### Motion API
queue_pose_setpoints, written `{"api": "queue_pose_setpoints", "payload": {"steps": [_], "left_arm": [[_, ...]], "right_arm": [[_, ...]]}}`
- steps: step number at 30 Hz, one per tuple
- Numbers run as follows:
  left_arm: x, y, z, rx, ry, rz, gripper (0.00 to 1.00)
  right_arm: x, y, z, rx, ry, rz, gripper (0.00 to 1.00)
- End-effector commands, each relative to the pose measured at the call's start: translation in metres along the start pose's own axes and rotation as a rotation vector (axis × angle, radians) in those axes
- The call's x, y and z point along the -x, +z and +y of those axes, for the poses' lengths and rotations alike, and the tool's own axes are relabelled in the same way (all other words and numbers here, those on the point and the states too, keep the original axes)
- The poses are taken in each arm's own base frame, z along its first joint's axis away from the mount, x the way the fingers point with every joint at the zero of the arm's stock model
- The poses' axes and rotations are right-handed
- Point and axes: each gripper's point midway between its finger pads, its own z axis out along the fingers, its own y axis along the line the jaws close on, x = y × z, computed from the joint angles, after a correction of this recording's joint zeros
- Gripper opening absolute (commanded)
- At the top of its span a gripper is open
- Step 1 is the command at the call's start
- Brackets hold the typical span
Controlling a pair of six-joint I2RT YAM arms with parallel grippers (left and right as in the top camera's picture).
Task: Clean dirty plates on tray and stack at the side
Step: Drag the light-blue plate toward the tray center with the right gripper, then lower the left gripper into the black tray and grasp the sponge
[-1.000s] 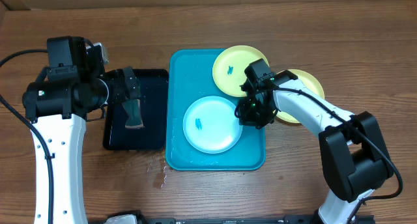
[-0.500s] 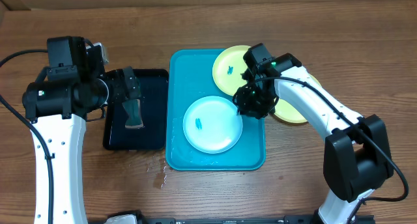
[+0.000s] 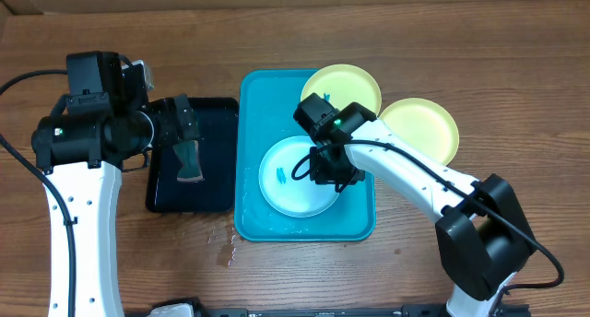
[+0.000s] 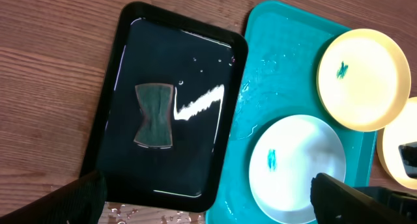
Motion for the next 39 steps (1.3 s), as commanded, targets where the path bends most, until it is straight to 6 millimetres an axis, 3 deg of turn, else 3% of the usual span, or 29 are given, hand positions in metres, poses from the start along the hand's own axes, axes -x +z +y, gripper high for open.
{"api": "queue_pose_setpoints", "payload": {"steps": [1,11,15,26,33,39], "left_arm": [[0.003,0.0,-0.004,-0.012,-0.002,-0.004,1.0],[0.003,0.0,-0.003,-0.011,-0.002,-0.004,1.0],[0.003,0.0,-0.004,-0.012,-0.002,-0.004,1.0],[0.003,0.0,-0.004,-0.012,-0.002,-0.004,1.0],[0.003,0.0,-0.004,-0.012,-0.002,-0.004,1.0],[0.003,0.0,-0.003,-0.011,-0.002,-0.004,1.0]], "right_arm": [[0.002,0.002,-0.017,-0.051,0.062,-0.021,0.33],[0.004,0.011,-0.022,-0.051,0.073,-0.03,0.37],[0.001,0.019,-0.016,-0.011,0.024,-0.016,0.33],[0.008,0.023,-0.025,-0.025,0.072,-0.033,0.27],[0.002,0.036,-0.029,-0.028,0.072,-0.028,0.23],[0.004,0.037,-0.027,-0.02,0.073,-0.039,0.13]]}}
